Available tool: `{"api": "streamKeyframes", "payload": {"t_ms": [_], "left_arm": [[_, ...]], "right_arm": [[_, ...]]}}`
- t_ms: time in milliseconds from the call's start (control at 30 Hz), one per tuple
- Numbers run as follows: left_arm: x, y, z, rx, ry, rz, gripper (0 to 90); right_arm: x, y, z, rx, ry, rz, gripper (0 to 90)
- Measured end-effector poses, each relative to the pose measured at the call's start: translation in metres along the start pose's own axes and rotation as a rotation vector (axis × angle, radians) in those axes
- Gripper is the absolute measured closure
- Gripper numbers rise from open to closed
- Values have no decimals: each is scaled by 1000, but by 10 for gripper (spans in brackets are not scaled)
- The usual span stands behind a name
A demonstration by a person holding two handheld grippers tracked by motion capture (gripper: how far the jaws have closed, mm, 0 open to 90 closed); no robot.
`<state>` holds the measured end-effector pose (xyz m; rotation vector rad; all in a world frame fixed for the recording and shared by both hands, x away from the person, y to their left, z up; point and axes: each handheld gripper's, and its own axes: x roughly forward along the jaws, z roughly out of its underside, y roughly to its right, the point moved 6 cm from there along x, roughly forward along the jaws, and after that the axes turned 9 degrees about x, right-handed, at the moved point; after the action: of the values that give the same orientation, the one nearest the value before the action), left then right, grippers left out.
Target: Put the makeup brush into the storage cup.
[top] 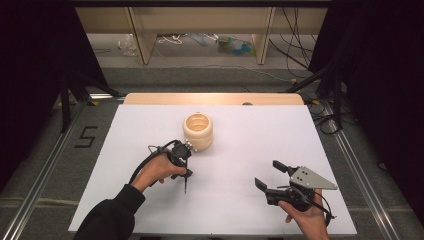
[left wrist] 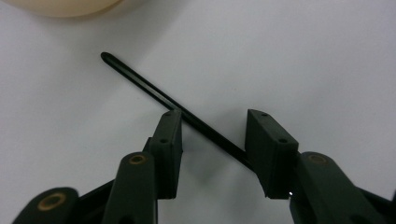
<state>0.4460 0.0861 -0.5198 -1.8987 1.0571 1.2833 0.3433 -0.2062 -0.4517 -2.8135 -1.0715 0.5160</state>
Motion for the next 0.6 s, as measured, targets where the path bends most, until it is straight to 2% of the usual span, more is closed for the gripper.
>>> {"api": "streamKeyframes", "payload": {"t_ms": [333,600], "left_arm": [[-1,-2,0,43,-20,25,764],[0,-1,-4,68,-66,21,806]], "right_arm": [[0,1,0,-10,2,8,176],[1,1,1,-2,-3,-3,177]]}}
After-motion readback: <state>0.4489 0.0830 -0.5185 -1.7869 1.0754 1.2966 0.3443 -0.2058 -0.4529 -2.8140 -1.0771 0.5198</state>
